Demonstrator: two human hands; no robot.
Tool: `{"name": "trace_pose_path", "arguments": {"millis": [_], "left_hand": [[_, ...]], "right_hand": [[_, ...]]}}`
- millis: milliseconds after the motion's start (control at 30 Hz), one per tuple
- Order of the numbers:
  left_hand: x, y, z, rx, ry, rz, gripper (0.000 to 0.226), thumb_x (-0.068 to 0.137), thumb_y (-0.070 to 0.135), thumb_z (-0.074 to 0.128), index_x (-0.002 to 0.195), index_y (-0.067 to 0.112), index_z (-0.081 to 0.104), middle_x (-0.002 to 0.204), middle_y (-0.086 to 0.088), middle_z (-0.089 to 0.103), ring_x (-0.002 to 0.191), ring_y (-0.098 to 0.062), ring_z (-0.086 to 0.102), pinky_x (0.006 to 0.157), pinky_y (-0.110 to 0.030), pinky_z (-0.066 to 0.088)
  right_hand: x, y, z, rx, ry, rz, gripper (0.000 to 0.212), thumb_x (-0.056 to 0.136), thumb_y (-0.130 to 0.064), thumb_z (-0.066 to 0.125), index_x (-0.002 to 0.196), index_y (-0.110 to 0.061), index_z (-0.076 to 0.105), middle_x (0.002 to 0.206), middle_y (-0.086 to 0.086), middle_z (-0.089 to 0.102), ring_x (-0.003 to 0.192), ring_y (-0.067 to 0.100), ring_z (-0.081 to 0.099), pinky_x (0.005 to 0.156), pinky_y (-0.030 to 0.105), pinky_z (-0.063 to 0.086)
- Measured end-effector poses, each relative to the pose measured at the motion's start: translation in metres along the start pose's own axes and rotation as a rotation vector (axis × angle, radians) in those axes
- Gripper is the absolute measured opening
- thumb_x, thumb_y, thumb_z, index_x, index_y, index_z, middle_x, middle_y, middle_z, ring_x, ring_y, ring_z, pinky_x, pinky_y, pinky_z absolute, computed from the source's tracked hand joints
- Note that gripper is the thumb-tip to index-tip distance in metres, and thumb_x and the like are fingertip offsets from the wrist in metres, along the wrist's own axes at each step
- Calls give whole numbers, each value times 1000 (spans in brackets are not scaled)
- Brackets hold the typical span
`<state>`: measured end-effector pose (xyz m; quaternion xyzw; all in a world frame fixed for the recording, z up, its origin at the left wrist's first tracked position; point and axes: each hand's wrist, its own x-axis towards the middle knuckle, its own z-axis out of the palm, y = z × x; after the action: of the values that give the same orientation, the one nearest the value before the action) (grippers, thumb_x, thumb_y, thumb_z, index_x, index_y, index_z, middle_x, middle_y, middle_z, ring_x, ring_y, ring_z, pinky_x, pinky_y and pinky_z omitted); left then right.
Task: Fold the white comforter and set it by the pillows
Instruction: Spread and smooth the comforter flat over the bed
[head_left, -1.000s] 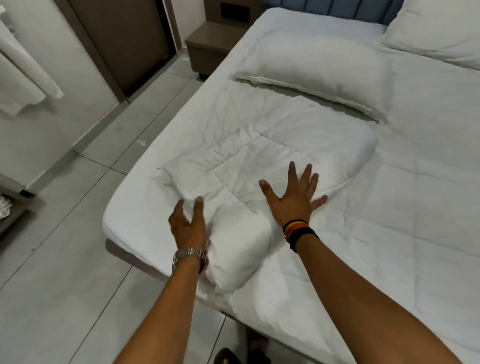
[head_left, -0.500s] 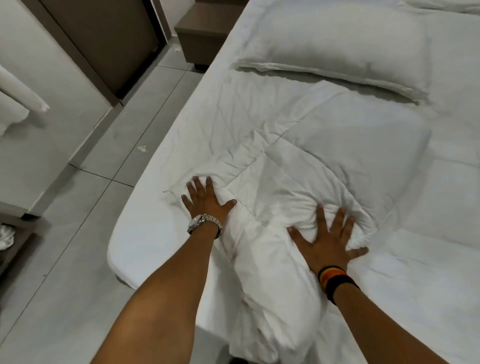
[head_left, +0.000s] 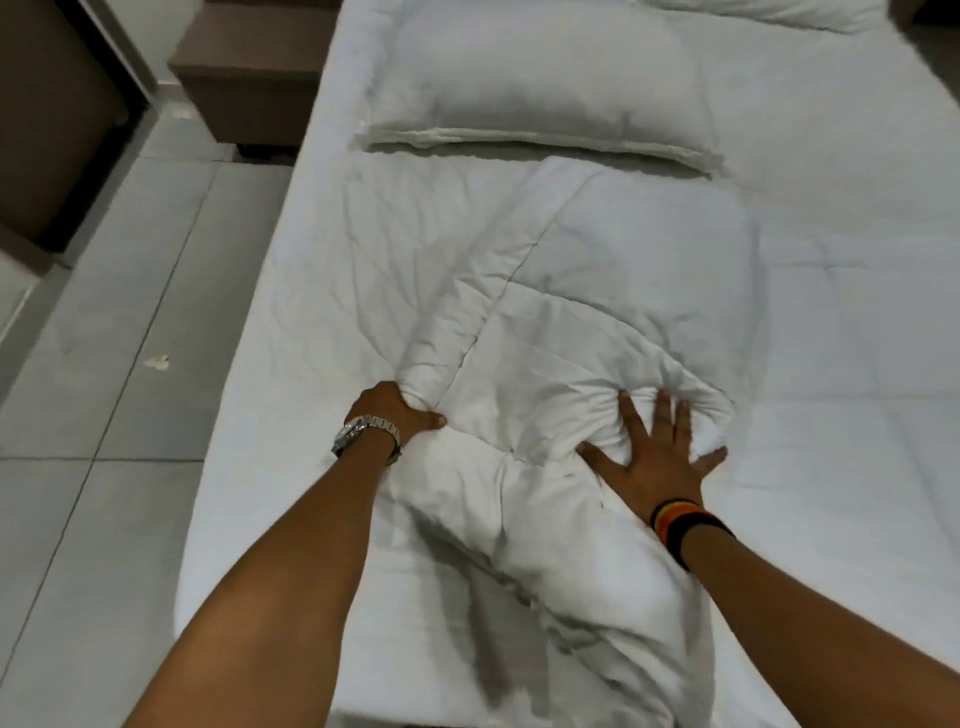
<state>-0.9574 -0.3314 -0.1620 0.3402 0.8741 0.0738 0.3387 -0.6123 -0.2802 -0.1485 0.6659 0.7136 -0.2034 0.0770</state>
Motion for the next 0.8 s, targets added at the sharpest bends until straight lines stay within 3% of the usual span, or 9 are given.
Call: {"name": "trace_pose_path", "arguments": {"millis": [100, 200, 300, 400, 500, 600, 700, 800], "left_hand": [[-14, 5, -10, -66, 18, 45, 69, 67, 55, 86, 121, 15, 68, 117, -10, 72, 102, -29, 69, 87, -36, 58], [-32, -4, -31, -134, 51, 43, 57, 72, 46, 85, 116, 12, 72, 112, -12, 74, 99, -31, 70, 86, -38, 59], [-45, -30, -66, -208, 119, 52, 50, 70, 44, 86, 108, 14, 74, 105, -11, 75, 83, -27, 69, 73, -31, 57], [-58, -67, -105, -257, 211, 30, 56, 63, 47, 88, 107, 16, 75, 96, -8, 75, 67, -21, 60, 63, -25, 47], [-77, -124, -140, -270, 290, -41, 64, 55, 51, 89, 106, 15, 77, 91, -11, 75, 71, -27, 64, 66, -30, 49], [-101, -187, -161, -255, 338, -163, 72, 51, 53, 90, 108, 12, 76, 100, -20, 76, 82, -36, 69, 72, -37, 53], [-126, -240, -158, -284, 303, -267, 85, 45, 53, 88, 115, 7, 72, 107, -22, 73, 81, -33, 64, 76, -40, 54], [-139, -270, -140, -339, 161, -308, 92, 50, 52, 96, 126, 8, 67, 122, -20, 70, 92, -32, 62, 83, -40, 51]], "right_hand": [[-8, -24, -13, -37, 5, 22, 109, 69, -104, 17, 161, -51, -6, 173, 0, -17, 159, 27, -18, 112, 79, -14], [-29, -60, -18, -29, 14, -16, 109, 72, -102, 20, 163, -48, -3, 174, 1, -16, 160, 26, -16, 113, 77, -15], [-53, -105, -13, 15, 2, -65, 107, 75, -99, 25, 164, -46, -1, 174, 0, -15, 160, 25, -16, 114, 76, -14], [-76, -140, -4, 55, -1, -135, 105, 77, -98, 26, 164, -46, 0, 174, 0, -15, 160, 25, -15, 115, 75, -15], [-98, -165, 7, 56, 8, -222, 106, 76, -99, 21, 164, -45, 0, 174, 2, -15, 160, 27, -15, 115, 73, -17], [-117, -185, 22, 59, 37, -296, 109, 73, -102, 13, 165, -43, 2, 174, 4, -13, 160, 27, -15, 113, 69, -26], [-139, -195, 50, -22, 44, -372, 108, 74, -100, 10, 165, -42, 4, 174, 6, -13, 160, 25, -16, 115, 65, -26], [-157, -200, 80, -78, -19, -399, 107, 76, -98, 10, 166, -39, 4, 174, 8, -13, 160, 27, -16, 118, 63, -22]]}}
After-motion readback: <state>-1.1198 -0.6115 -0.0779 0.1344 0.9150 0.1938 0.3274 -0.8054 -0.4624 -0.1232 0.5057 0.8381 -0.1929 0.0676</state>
